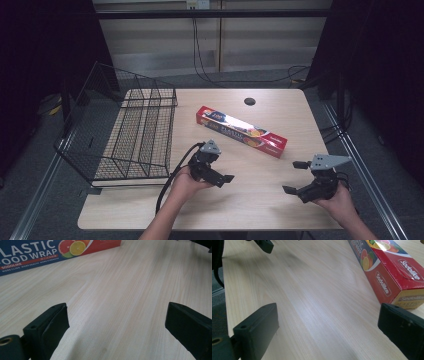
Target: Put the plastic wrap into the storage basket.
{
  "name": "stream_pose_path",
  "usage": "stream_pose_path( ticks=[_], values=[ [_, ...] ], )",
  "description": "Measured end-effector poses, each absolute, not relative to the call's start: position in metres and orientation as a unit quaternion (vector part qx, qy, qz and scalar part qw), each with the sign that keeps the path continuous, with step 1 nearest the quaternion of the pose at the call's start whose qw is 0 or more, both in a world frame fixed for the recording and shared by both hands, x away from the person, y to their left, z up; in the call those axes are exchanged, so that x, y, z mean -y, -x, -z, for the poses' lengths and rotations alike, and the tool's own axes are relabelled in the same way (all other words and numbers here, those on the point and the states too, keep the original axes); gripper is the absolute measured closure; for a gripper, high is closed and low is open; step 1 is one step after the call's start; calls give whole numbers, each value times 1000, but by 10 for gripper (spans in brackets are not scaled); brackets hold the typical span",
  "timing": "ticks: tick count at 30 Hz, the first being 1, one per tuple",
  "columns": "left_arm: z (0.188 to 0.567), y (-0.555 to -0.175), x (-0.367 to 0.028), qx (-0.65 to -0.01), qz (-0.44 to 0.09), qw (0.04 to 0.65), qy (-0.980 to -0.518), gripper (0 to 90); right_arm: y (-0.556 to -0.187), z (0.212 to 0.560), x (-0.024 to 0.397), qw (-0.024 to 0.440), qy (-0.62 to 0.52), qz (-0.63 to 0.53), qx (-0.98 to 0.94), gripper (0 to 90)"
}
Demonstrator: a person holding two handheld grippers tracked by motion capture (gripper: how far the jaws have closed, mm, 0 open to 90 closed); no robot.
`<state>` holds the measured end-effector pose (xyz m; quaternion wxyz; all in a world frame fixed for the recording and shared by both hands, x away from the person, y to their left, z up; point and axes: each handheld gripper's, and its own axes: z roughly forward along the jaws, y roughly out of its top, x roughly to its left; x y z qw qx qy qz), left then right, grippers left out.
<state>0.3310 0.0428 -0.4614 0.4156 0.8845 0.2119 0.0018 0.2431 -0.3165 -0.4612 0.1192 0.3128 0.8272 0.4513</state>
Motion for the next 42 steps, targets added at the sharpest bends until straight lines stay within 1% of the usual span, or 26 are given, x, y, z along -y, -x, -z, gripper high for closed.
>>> stream_pose_path(
  ticks=[10,15,16,17,22,24,26,30,33,36,40,42],
  values=[
    [462,-332,-37,-212,1,415,-885,53,-238,462,317,120,-309,-444,-833,34],
    [454,-339,-31,-201,-12,423,-884,51,-236,463,319,117,-313,-444,-831,34],
    [454,-343,-29,-201,-9,426,-882,50,-236,462,319,118,-314,-444,-831,35],
    [453,-348,-27,-205,-11,415,-886,45,-235,462,320,116,-315,-446,-830,34],
    [453,-370,-21,-228,-1,428,-875,43,-234,462,319,115,-312,-447,-830,36],
    [451,-378,-18,-231,-8,422,-876,46,-234,462,319,117,-311,-445,-832,37],
    [449,-390,-11,-229,-8,420,-878,47,-234,462,319,118,-312,-446,-830,38],
    [447,-402,-2,-230,-17,414,-881,48,-234,462,320,116,-312,-448,-830,37],
    [447,-414,5,-226,-11,402,-887,48,-234,461,320,116,-310,-450,-830,38],
    [446,-423,12,-218,-23,394,-893,49,-234,461,320,116,-307,-449,-831,38],
    [444,-433,20,-211,-23,383,-899,51,-235,461,319,115,-304,-450,-832,38],
    [441,-440,26,-212,-22,398,-892,67,-235,461,319,116,-301,-450,-833,38]
  ],
)
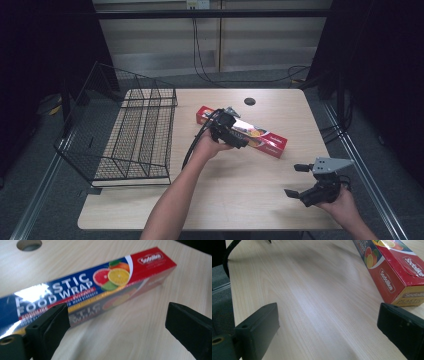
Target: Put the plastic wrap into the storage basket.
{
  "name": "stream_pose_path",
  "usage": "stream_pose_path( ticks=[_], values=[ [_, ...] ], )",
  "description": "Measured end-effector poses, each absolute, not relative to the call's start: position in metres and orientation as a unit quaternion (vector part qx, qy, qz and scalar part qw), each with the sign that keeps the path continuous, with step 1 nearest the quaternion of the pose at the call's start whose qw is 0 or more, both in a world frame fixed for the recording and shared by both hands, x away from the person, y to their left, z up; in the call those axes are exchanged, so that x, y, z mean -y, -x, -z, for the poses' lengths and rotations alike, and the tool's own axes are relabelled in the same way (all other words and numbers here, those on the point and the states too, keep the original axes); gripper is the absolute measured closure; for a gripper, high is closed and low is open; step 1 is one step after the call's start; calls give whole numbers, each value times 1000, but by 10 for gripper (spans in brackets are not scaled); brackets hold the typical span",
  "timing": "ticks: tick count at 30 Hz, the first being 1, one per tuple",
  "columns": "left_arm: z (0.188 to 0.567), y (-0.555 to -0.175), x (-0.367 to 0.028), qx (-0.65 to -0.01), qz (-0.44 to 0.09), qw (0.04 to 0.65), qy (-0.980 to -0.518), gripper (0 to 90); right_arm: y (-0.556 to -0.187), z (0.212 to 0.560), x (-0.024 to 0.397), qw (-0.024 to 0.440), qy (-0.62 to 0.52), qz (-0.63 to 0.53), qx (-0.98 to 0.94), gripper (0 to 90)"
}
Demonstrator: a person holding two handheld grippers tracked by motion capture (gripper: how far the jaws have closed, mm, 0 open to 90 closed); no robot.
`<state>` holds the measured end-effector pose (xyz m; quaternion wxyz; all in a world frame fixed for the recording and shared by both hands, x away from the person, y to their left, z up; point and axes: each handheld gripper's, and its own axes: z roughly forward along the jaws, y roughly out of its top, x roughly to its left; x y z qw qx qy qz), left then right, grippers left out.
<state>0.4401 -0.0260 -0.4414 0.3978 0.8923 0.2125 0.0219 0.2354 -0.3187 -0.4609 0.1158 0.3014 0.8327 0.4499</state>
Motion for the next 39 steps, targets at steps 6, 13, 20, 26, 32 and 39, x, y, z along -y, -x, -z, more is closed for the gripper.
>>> stream_pose_path(
  ticks=[6,13,20,26,32,39],
  values=[
    [441,-451,36,-207,-26,395,-895,63,-236,461,318,115,-302,-452,-831,38],
    [445,-468,43,-212,-25,370,-904,57,-236,460,318,113,-298,-453,-833,39],
    [451,-478,49,-217,-27,357,-908,55,-237,460,319,112,-297,-453,-833,44],
    [453,-483,53,-223,-23,364,-904,59,-238,460,318,110,-294,-454,-834,47],
    [455,-488,54,-221,-26,372,-901,65,-239,461,318,108,-292,-455,-834,47],
    [455,-491,54,-218,-31,362,-906,58,-239,460,317,107,-291,-455,-835,49]
  ],
)
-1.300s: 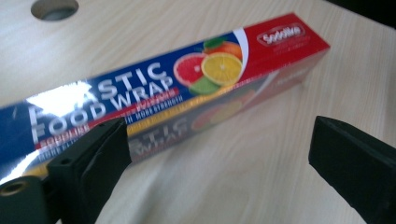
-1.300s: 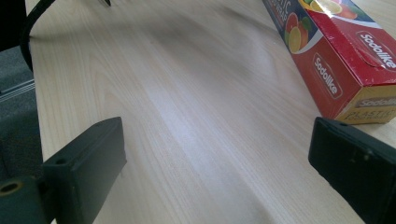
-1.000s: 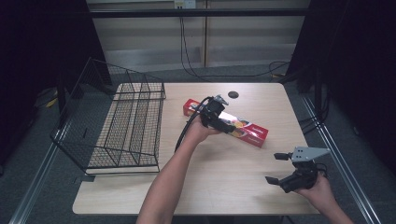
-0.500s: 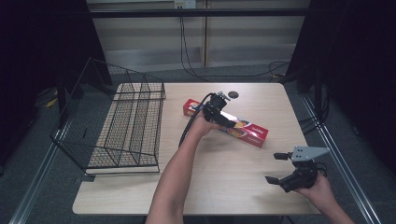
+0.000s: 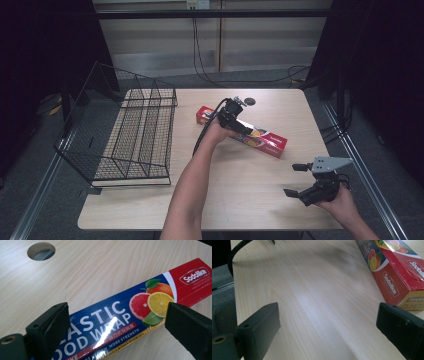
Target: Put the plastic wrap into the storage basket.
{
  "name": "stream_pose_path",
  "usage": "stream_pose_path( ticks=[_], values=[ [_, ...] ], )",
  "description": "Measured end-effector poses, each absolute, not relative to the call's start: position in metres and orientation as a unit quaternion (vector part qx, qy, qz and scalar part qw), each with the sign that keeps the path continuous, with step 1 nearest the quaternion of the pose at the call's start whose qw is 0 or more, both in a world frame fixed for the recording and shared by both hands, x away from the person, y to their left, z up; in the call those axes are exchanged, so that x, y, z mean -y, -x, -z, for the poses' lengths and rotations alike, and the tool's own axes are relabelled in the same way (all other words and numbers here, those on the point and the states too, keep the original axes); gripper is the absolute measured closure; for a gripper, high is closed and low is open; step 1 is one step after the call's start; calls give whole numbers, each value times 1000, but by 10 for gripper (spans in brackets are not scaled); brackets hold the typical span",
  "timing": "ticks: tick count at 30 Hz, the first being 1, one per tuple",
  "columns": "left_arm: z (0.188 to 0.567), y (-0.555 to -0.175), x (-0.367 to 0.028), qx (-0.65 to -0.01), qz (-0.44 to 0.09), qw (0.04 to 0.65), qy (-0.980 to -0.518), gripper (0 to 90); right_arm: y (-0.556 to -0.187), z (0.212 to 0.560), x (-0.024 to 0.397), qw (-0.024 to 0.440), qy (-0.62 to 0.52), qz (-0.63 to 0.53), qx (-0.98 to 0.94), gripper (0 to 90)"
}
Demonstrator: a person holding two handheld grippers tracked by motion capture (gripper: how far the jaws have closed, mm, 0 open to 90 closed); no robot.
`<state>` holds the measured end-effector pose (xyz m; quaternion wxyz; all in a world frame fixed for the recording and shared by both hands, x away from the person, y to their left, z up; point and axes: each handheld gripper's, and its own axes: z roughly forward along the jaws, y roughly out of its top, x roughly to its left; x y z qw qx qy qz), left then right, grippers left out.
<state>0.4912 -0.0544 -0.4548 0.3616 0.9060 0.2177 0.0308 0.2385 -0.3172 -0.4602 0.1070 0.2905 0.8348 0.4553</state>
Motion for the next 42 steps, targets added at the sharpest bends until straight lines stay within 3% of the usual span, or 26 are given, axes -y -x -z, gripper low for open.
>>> stream_pose_path(
  ticks=[22,42],
  values=[
    [457,-498,51,-216,-8,390,-895,93,-239,461,317,101,-290,-458,-834,57],
    [454,-495,59,-223,-10,362,-905,44,-240,461,319,100,-290,-460,-833,63]
  ],
)
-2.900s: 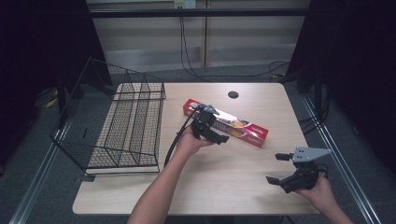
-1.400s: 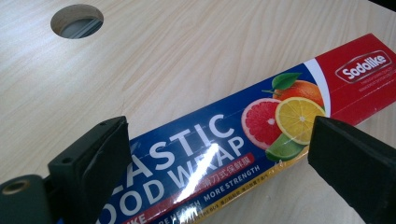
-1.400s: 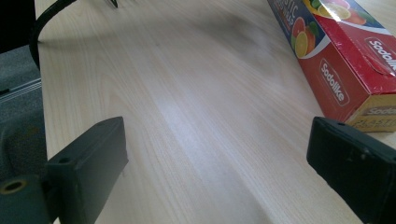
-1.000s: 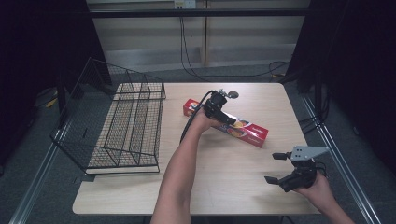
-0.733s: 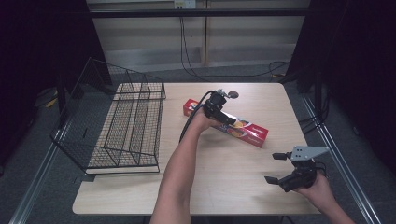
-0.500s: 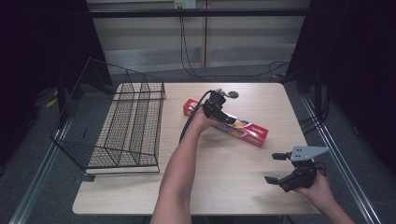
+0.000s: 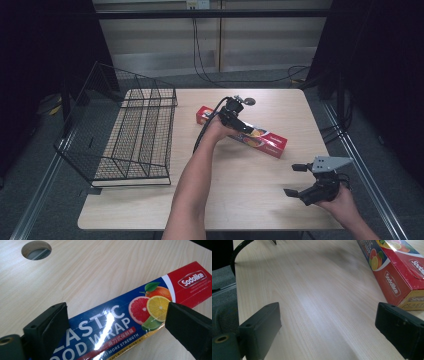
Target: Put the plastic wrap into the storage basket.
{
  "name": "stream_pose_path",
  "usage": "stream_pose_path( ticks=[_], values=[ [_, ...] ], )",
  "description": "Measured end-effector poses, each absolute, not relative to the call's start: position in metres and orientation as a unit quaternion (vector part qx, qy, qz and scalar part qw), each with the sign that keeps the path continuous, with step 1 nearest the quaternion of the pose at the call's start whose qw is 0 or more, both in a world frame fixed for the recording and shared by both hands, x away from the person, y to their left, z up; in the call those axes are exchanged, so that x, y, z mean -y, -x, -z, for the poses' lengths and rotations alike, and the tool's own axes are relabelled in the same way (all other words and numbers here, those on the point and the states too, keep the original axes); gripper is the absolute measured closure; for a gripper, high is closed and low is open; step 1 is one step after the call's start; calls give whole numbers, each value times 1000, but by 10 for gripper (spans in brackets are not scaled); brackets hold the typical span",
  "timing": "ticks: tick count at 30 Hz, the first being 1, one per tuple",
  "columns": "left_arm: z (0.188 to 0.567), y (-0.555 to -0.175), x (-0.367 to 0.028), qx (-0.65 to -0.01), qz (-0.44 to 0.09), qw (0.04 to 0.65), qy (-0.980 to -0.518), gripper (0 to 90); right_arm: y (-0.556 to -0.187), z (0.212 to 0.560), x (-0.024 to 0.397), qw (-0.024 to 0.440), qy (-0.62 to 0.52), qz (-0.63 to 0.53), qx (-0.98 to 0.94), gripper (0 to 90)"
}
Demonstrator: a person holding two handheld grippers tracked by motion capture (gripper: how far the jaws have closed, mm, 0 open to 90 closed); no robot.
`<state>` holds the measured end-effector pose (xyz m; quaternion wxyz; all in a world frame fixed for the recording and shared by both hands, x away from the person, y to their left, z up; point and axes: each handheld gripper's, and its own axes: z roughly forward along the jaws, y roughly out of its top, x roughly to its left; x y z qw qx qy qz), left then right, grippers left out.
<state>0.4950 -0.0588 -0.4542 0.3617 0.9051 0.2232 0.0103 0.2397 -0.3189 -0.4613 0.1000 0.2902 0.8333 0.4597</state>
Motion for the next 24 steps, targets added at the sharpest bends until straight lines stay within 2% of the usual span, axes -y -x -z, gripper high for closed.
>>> stream_pose_path(
  ticks=[7,14,24],
  values=[
    [453,-493,57,-226,6,359,-906,45,-240,462,318,97,-289,-460,-834,64],
    [452,-494,57,-203,-2,351,-914,45,-240,461,318,98,-292,-462,-832,63],
    [455,-503,58,-217,-9,360,-907,34,-241,462,319,98,-288,-461,-833,64]
  ],
)
